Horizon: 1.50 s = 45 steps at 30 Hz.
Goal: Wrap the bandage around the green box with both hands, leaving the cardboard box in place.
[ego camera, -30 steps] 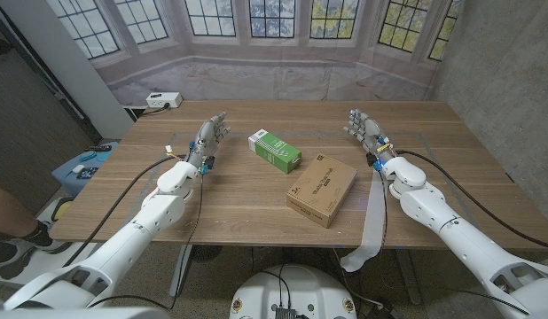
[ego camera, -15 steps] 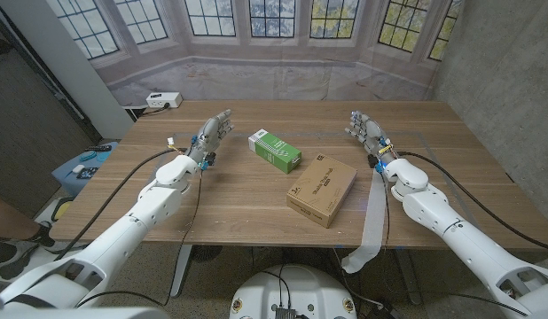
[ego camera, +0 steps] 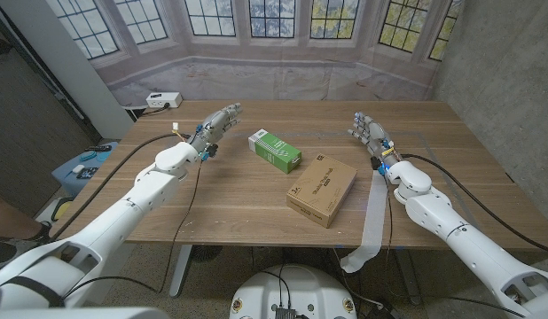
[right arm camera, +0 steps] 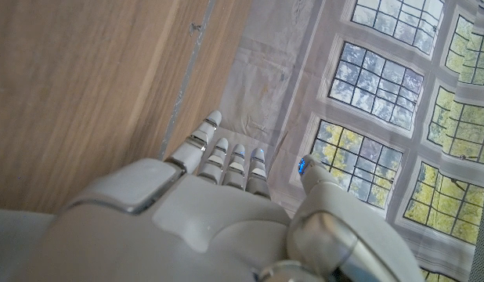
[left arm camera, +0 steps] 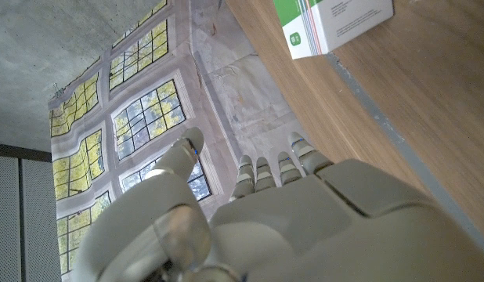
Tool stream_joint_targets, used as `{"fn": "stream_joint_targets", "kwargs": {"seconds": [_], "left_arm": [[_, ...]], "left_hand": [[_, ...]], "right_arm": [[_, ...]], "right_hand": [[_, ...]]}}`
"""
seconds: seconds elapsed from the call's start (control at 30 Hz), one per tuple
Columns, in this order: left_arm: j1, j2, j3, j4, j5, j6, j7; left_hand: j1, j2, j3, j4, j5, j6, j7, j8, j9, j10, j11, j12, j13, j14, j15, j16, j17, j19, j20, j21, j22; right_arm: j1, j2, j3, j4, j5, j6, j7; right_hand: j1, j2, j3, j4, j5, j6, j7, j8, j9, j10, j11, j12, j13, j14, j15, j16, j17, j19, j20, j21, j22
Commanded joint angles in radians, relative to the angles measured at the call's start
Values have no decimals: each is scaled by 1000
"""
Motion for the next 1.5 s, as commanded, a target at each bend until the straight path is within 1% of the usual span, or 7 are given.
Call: {"fn": "stream_joint_targets", "kwargs": {"seconds": [0.03, 0.37, 0.6, 1.3, 1.37, 1.43, 1.5], "left_arm": [[-82, 61, 42, 8, 69, 33, -94], [-138, 124, 73, 3, 143, 68, -159], [-192, 148, 107, 3, 207, 86, -209], [-354, 143, 218, 72, 360, 74, -403], [-370, 145, 232, 74, 388, 70, -414], [-384, 143, 243, 80, 410, 61, -426], [-399, 141, 255, 84, 433, 56, -437]], "left_hand": [[21, -3, 0, -11, 6, 1, -6, 9, 3, 5, -8, 3, 5, -13, 7, -3, 4, -1, 12, -5, 1], [49, -24, -1, -18, 10, -7, -9, 7, 3, 15, -19, 5, 6, -14, 9, -1, 5, 0, 15, -8, 1], [72, -43, -3, -21, 13, -9, -13, 8, 3, 19, -28, 5, 8, -13, 8, 1, 6, 1, 21, -10, 0], [149, -106, -6, -22, 2, -8, -33, 14, 6, 20, -49, 3, 15, -17, 10, 2, 9, 1, 23, -15, -1], [158, -111, -6, -22, 0, -9, -38, 14, 6, 19, -50, 3, 15, -18, 9, 2, 9, 0, 22, -16, -1], [201, -135, -5, -20, -10, -31, -71, 8, 7, 9, -67, 0, 19, -21, 10, 3, 10, -7, 23, -18, 0], [211, -140, -5, -20, -12, -34, -74, 8, 7, 9, -74, 1, 20, -22, 10, 3, 10, -8, 25, -19, 0]], "right_arm": [[3, 0, 2, 3, -6, 5, -5], [27, 17, -7, 30, -14, 8, -5], [39, 31, -11, 55, -17, 23, -3], [26, 37, -5, 60, -21, 43, -20], [26, 37, -5, 60, -22, 43, -20], [25, 38, -4, 59, -23, 44, -22], [25, 39, -4, 60, -23, 45, -26]], "right_hand": [[14, -1, 2, -7, 3, 6, 7, 2, 4, 1, 7, -4, 4, 12, -32, 1, 0, 8, -63, 4, 3], [15, -1, 2, -11, 2, 7, 6, 1, 4, 3, 7, -6, 5, 12, -33, 1, 0, 9, -61, 4, 3], [16, 0, 1, -13, 1, 7, 5, 0, 5, 3, 5, -9, 5, 12, -35, 0, 1, 8, -63, 3, 3], [17, 1, -1, -18, -1, 8, 3, -2, 5, 3, 6, -14, 6, 12, -36, 0, 2, 7, -60, 3, 4], [17, 1, -1, -18, -1, 8, 4, -2, 5, 3, 5, -14, 6, 12, -36, 0, 2, 6, -60, 2, 4], [17, 1, -1, -19, -1, 9, 6, -2, 5, 3, 8, -15, 6, 13, -34, 1, 2, 7, -58, 3, 4], [17, 2, -1, -20, -1, 9, 4, -2, 5, 3, 6, -16, 6, 12, -35, 0, 2, 6, -59, 2, 4]]}}
